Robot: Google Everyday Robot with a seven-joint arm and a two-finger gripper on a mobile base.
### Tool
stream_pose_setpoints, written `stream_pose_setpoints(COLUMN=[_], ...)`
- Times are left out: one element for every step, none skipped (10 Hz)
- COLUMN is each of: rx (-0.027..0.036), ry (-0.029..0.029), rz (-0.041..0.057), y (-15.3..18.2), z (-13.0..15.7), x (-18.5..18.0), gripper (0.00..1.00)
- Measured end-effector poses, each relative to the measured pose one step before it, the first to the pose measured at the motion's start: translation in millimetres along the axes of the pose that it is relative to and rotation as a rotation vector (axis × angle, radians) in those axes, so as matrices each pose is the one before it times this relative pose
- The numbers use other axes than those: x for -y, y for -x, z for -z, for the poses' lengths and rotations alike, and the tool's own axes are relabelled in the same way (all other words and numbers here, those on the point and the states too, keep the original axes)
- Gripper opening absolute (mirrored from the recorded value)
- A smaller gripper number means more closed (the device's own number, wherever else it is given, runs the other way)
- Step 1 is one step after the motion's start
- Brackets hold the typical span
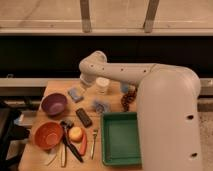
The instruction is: Wipe purple bowl with sponge
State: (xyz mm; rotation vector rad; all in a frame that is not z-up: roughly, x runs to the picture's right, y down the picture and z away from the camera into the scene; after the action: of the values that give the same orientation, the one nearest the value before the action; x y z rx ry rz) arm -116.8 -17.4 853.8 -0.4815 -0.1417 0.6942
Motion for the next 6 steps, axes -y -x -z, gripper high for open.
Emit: stream_pose_setpoints(rx=[0.00468,-0.00345,0.00064,0.00073,-0.00089,-0.00136], ry=[0.00229,-0.00513,-0.00101,0.00255,-0.00018,-0.00330], rz=[0.00009,-0.00530,-0.00032,0.00292,-0.00306,-0.00370], y=[3.35,-3.43,-0.15,1.89,-0.90,-2.80], z=[-0.46,0.35,0.21,-0.49,0.00,-0.39], x=[-1.91,3.87,0.38,-2.30,0.44,2.08], gripper=[0.79,0.79,0.79,0.79,0.79,0.79])
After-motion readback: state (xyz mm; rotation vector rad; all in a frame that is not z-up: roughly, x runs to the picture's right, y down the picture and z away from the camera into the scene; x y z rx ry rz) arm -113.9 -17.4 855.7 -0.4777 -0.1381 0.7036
